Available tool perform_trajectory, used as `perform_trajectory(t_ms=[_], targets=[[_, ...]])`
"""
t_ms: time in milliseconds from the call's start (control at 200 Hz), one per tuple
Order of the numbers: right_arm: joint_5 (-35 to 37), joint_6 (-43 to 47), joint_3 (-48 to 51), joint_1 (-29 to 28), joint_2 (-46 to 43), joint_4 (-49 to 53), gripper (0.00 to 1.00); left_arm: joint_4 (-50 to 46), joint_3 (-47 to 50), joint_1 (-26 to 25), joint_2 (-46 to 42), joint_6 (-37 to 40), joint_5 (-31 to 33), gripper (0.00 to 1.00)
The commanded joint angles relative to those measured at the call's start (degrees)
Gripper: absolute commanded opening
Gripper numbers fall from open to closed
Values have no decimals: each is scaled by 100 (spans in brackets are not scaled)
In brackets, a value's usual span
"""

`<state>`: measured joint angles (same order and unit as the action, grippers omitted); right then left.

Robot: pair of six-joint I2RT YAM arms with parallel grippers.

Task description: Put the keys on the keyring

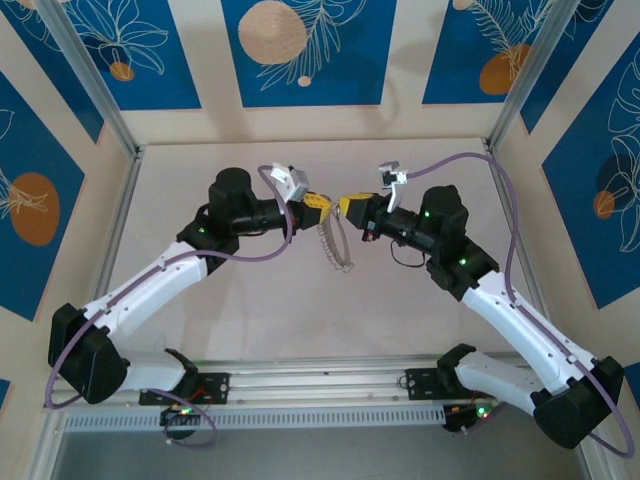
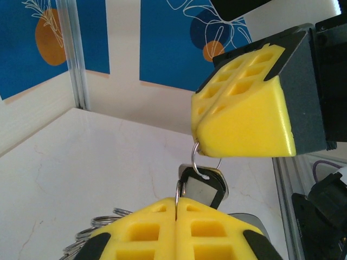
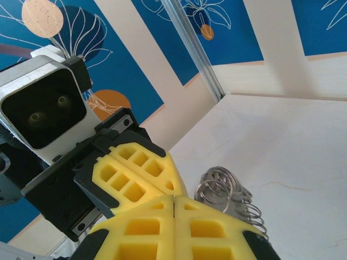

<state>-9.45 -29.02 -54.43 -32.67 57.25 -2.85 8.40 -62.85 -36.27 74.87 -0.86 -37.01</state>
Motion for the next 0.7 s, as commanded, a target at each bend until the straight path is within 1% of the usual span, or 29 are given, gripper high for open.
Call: perform_trajectory(t_ms=[0, 405, 695], targets=[[28, 197, -224, -93, 39, -165, 0, 56, -281, -90, 13, 192, -87, 0], [119, 339, -287, -170, 241, -34, 0, -10, -335, -133, -27, 236, -61, 0], [295, 408, -57, -97, 190, 63, 0, 78, -324, -135, -76, 183, -50, 0]])
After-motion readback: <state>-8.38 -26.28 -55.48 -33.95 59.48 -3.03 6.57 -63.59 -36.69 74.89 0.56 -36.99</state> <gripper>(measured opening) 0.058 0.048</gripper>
